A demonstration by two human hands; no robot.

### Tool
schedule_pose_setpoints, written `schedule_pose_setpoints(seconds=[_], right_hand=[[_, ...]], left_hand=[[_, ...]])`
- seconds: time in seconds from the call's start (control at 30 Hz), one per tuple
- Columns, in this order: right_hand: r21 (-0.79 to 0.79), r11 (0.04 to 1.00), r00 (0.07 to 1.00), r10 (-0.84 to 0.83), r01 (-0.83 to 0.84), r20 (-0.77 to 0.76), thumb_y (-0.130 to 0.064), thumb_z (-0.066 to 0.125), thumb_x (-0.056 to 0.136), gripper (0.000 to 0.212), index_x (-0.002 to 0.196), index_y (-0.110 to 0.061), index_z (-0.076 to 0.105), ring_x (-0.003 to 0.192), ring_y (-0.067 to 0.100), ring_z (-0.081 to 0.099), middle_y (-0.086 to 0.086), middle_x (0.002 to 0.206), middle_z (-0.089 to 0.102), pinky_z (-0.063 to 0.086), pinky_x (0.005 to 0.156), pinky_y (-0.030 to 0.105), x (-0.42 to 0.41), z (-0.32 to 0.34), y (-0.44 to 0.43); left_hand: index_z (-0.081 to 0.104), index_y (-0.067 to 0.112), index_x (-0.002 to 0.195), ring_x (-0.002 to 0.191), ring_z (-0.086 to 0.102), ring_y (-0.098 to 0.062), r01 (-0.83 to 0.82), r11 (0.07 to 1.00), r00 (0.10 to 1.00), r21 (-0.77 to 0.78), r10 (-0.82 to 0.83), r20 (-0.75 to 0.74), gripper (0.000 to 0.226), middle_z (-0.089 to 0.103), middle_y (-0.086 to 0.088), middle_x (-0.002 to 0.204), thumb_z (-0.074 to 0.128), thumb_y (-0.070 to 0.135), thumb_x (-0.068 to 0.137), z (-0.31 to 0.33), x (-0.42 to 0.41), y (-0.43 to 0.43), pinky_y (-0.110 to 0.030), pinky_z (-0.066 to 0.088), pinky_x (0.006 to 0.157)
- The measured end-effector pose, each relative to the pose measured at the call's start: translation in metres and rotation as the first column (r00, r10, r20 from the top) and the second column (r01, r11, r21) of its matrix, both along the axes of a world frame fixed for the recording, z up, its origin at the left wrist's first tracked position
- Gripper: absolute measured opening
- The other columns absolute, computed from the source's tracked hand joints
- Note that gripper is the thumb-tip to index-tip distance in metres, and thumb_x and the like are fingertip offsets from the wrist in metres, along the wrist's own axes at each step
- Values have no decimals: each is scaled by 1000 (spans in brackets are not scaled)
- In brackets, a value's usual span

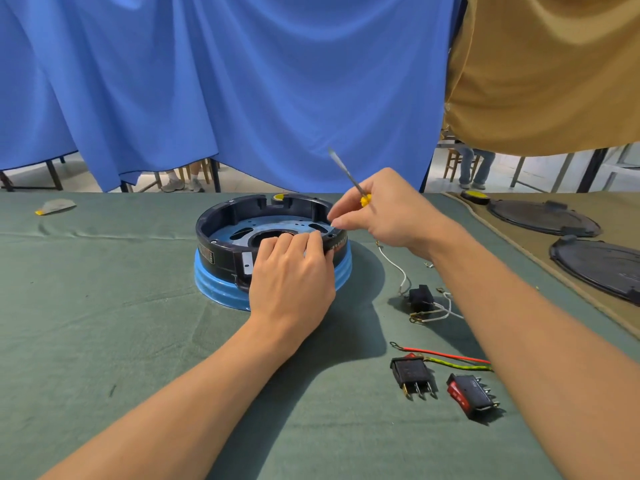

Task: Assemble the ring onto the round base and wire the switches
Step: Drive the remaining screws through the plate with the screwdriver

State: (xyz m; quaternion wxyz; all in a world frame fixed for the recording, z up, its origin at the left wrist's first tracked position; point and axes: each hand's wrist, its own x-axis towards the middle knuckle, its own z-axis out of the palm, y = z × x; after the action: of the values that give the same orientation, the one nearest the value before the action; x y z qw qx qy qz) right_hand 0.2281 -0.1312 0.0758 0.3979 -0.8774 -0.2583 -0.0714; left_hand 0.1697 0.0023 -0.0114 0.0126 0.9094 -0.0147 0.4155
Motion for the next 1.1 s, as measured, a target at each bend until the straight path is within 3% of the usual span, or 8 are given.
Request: schedule_pose_setpoints(seconds=[0.1, 0.23, 0.43, 0.67, 0.87, 1.0, 1.1], right_hand=[[-96, 995, 996, -30, 38, 86, -12, 74, 82, 7, 82, -18, 77, 79, 6, 63, 2, 80, 73, 44, 57, 4, -3, -6, 8], [-156, 984, 985, -59, 85, 164, -15, 72, 83, 6, 86, -18, 76, 91, 17, 59, 2, 83, 72, 49, 74, 28, -2, -12, 9], [-149, 980, 973, -98, 132, 211, -17, 74, 82, 7, 77, -22, 75, 90, 20, 58, 2, 79, 71, 53, 82, 41, 0, -14, 9], [-153, 982, 970, -74, 111, 232, -15, 72, 84, 9, 79, -21, 77, 84, 19, 62, 1, 77, 72, 54, 80, 40, -1, -18, 14], [-194, 978, 983, -44, 79, 177, -10, 69, 84, 14, 80, -21, 77, 71, 8, 61, 2, 77, 72, 48, 64, 21, 0, -17, 8], [-158, 982, 971, -61, 99, 231, -4, 60, 85, 27, 90, -24, 77, 84, 15, 63, 0, 92, 72, 52, 78, 29, -1, -17, 3], [-237, 967, 979, -48, 96, 199, -2, 52, 82, 39, 79, -35, 73, 91, 21, 61, -2, 99, 68, 53, 83, 39, -2, -18, 6]], left_hand=[[68, 5, 96, 80, 63, -32, -13, 1000, 1000, 23, 13, -9, 22, 71, -9, 87, 57, 24, 93, 0, -1, 1, -42, 47, 76], [68, 6, 96, 80, 63, -31, -2, 999, 1000, 36, 3, -21, 24, 70, -8, 88, 54, 25, 95, 1, -1, 2, -42, 46, 75], [68, 7, 93, 79, 62, -32, 4, 1000, 1000, 27, -3, -22, 23, 70, -9, 86, 53, 25, 95, 1, 0, 2, -42, 45, 73], [67, 8, 94, 81, 61, -30, 12, 1000, 999, 16, -12, -42, 26, 69, -7, 87, 49, 27, 96, 1, 0, 2, -43, 45, 75], [67, 10, 94, 82, 61, -29, 21, 1000, 999, 3, -21, -28, 26, 69, -6, 87, 47, 27, 96, 0, 0, 3, -41, 44, 76], [68, 8, 94, 80, 62, -30, 16, 1000, 1000, 8, -16, -11, 23, 69, -7, 86, 52, 25, 94, 1, 0, 3, -42, 44, 74], [68, 7, 95, 80, 62, -30, 19, 1000, 1000, 12, -18, -16, 23, 70, -7, 86, 53, 24, 94, 1, -1, 2, -42, 46, 74]])
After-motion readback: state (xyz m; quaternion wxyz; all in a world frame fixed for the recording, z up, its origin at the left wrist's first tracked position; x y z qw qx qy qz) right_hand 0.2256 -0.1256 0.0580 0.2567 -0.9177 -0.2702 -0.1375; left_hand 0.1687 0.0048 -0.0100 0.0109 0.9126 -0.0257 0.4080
